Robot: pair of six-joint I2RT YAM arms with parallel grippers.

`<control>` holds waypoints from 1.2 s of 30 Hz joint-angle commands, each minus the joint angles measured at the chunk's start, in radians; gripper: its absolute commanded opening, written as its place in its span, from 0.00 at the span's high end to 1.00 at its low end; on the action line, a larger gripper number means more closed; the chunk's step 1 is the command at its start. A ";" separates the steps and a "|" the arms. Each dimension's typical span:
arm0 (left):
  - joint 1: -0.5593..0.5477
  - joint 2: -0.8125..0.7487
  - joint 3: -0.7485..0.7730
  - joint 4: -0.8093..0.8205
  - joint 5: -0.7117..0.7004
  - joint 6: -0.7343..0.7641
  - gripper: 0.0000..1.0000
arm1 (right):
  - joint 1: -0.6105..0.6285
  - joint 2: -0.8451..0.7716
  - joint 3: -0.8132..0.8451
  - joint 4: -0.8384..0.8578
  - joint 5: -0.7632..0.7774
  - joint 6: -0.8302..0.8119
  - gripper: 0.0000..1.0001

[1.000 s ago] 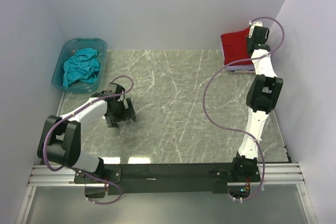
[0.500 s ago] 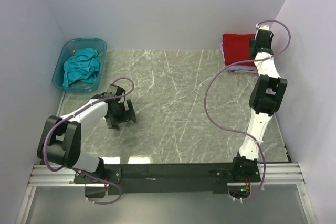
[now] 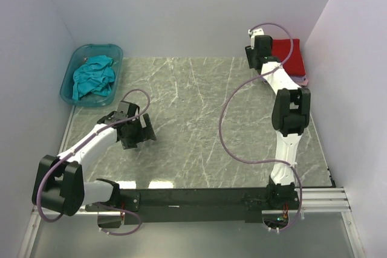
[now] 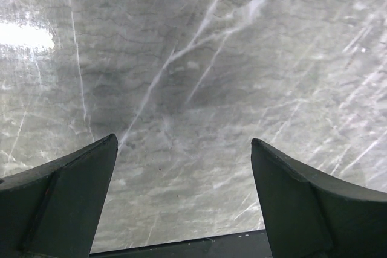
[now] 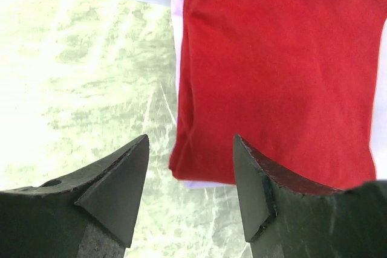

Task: Fold and stack the t-shirts
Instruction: Neatly place the folded tshirt to the corner

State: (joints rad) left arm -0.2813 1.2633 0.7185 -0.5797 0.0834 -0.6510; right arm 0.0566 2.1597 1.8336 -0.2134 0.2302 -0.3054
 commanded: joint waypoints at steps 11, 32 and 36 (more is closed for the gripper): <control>-0.006 -0.039 -0.024 0.049 0.024 -0.013 0.03 | 0.045 0.173 0.156 0.032 0.201 -0.107 0.39; -0.012 -0.062 -0.042 0.072 0.035 -0.016 0.04 | 0.065 0.057 -0.071 0.146 0.313 -0.199 0.90; -0.013 -0.064 -0.040 0.072 0.032 -0.015 0.04 | 0.063 0.046 -0.030 0.086 0.268 -0.146 0.68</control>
State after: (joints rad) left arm -0.2897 1.2247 0.6861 -0.5343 0.1085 -0.6521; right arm 0.1154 2.2864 1.7733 -0.0883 0.5171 -0.4969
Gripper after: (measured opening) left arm 0.967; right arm 0.256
